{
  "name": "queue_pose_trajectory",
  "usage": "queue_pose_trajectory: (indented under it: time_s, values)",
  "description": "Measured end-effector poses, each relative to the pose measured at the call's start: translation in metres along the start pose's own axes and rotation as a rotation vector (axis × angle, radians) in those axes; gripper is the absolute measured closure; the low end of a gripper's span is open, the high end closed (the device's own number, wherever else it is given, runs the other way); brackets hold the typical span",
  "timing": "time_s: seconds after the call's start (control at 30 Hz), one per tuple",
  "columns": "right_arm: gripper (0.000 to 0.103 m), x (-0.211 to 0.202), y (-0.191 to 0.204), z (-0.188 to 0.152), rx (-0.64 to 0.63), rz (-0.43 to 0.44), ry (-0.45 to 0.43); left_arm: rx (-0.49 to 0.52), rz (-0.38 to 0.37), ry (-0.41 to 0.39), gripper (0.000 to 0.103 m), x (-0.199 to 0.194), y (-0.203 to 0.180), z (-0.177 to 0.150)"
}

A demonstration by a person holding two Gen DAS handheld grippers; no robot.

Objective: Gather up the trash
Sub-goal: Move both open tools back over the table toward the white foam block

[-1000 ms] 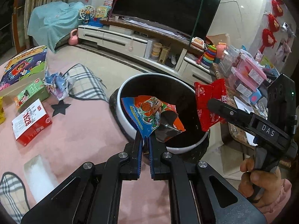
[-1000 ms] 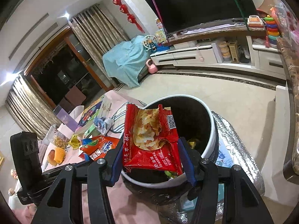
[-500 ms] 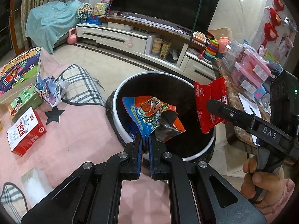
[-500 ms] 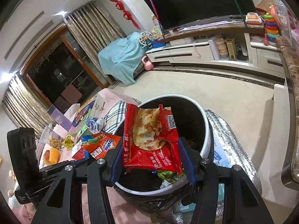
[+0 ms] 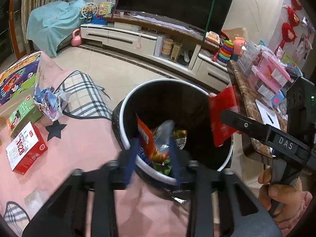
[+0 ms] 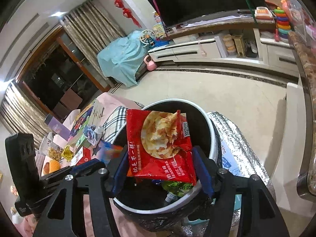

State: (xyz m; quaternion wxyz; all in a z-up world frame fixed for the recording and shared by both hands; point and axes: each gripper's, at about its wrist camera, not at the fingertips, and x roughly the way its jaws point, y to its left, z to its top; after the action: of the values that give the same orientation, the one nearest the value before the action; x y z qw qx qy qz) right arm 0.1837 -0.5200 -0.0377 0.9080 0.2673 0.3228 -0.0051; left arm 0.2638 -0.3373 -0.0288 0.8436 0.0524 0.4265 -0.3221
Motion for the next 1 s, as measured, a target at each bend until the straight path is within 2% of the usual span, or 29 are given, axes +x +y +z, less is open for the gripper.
queue_pose_trajectory:
  time_s: [0.03,0.1,0.23,0.3,0.43,0.67,1.0]
  values:
    - [0.034,-0.001,-0.001,0.0,0.004,-0.002,-0.002,-0.004,0.007,-0.008,0.055,-0.003,0.001,-0.002]
    - [0.029,-0.003,-0.001,-0.001,0.008,-0.005,-0.009,-0.011,0.008,-0.025,0.055,-0.008,0.004,-0.005]
    - [0.028,-0.004,0.001,-0.004,0.01,-0.006,-0.011,-0.03,0.01,-0.046,0.054,-0.023,0.01,-0.014]
    - [0.028,-0.007,0.004,-0.006,0.007,-0.006,-0.015,-0.038,0.02,-0.063,0.05,-0.033,0.012,-0.021]
    - [0.014,-0.017,0.013,-0.016,0.008,-0.002,-0.034,-0.069,0.041,-0.103,0.047,-0.055,0.022,-0.043]
    - [0.014,-0.029,0.05,-0.052,-0.035,0.049,-0.043,-0.155,0.076,-0.15,0.046,-0.089,0.053,-0.089]
    - [0.013,-0.023,0.095,-0.093,-0.075,0.121,0.017,-0.247,0.138,-0.165,0.046,-0.128,0.101,-0.139]
